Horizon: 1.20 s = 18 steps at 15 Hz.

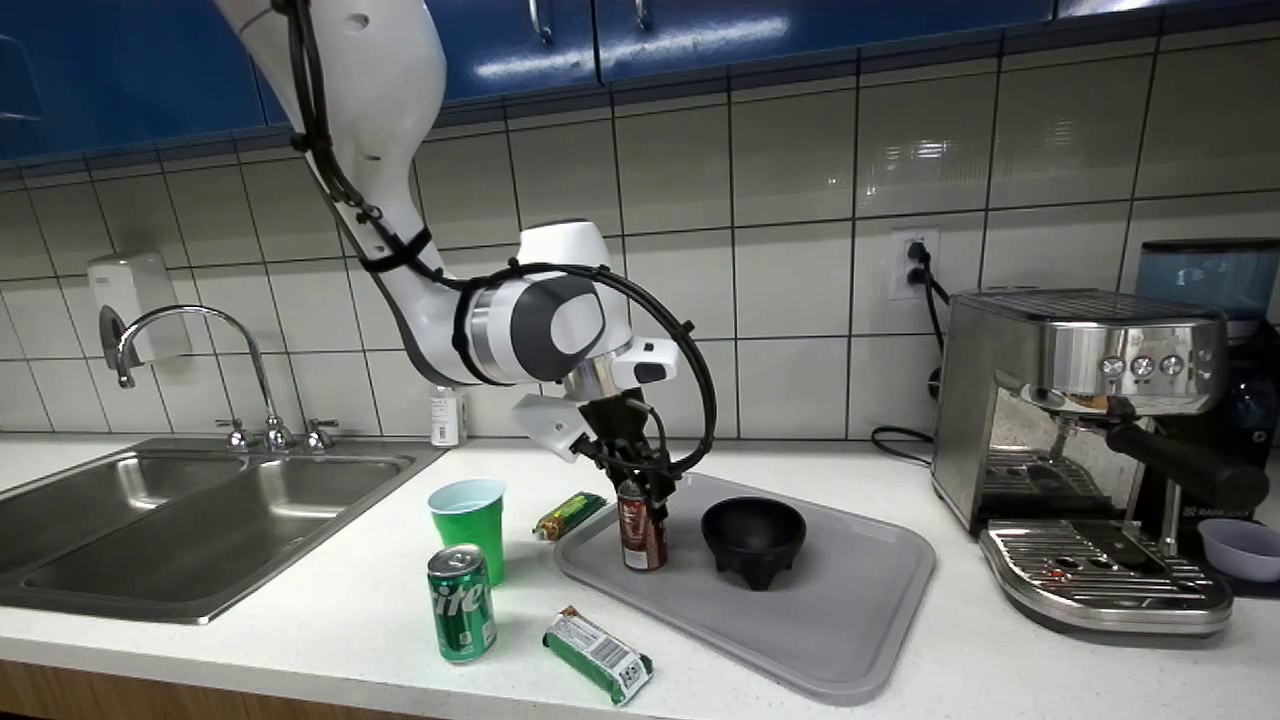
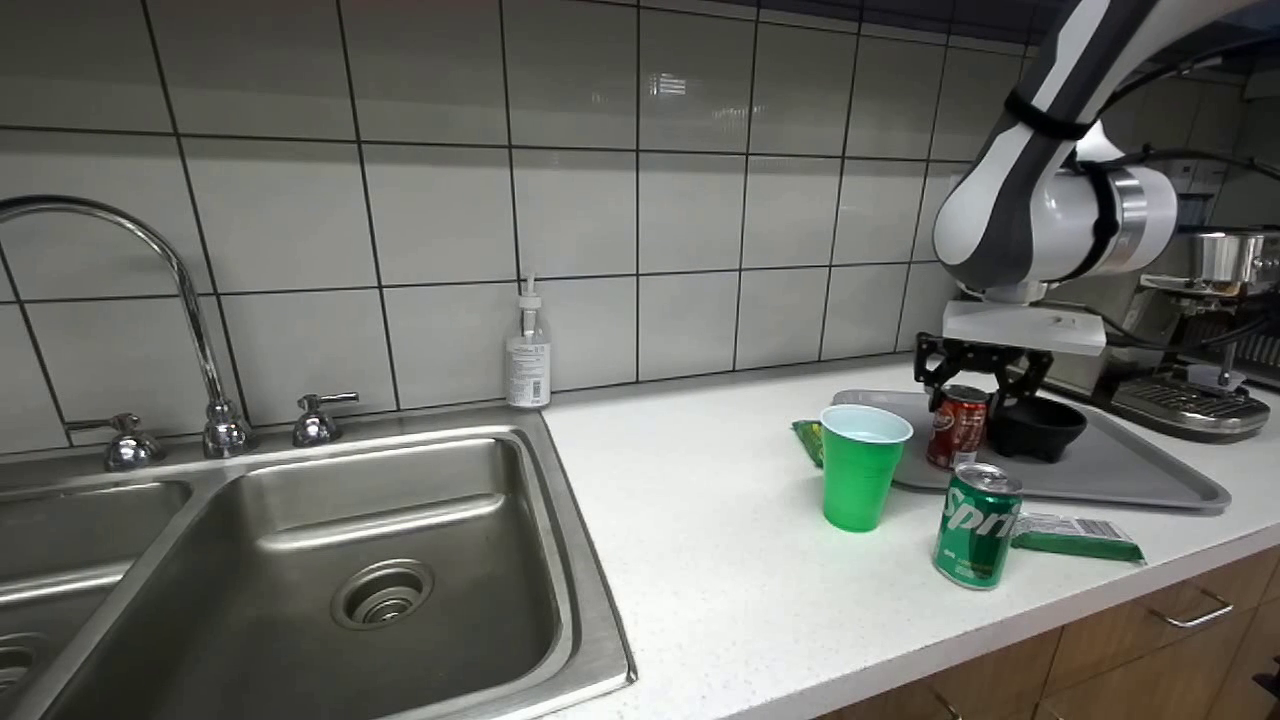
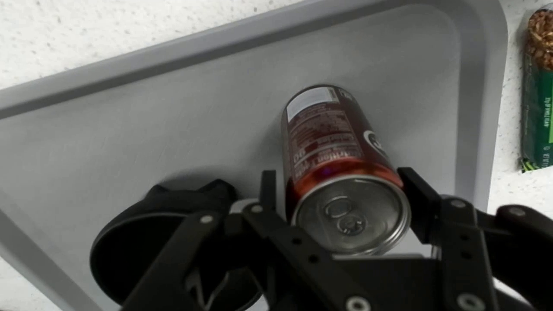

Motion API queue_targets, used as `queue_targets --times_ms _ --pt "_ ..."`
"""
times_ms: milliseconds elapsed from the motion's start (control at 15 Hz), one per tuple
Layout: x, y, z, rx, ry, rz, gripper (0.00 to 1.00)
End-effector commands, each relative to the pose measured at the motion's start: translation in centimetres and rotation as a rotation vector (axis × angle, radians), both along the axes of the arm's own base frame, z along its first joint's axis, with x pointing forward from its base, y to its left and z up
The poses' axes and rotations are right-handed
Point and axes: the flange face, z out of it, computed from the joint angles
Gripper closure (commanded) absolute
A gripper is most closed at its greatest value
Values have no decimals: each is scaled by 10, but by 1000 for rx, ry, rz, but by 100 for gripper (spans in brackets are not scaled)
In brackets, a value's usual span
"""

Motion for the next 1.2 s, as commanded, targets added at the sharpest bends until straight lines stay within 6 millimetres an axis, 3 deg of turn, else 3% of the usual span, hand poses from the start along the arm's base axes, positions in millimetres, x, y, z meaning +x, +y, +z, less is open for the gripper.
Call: queue_targets --times_ms 0,533,1133 --pt "5 1 2 -5 -21 -25 60" --pt "0 19 19 1 -45 -5 62" --pt "6 70 48 3 -107 50 62"
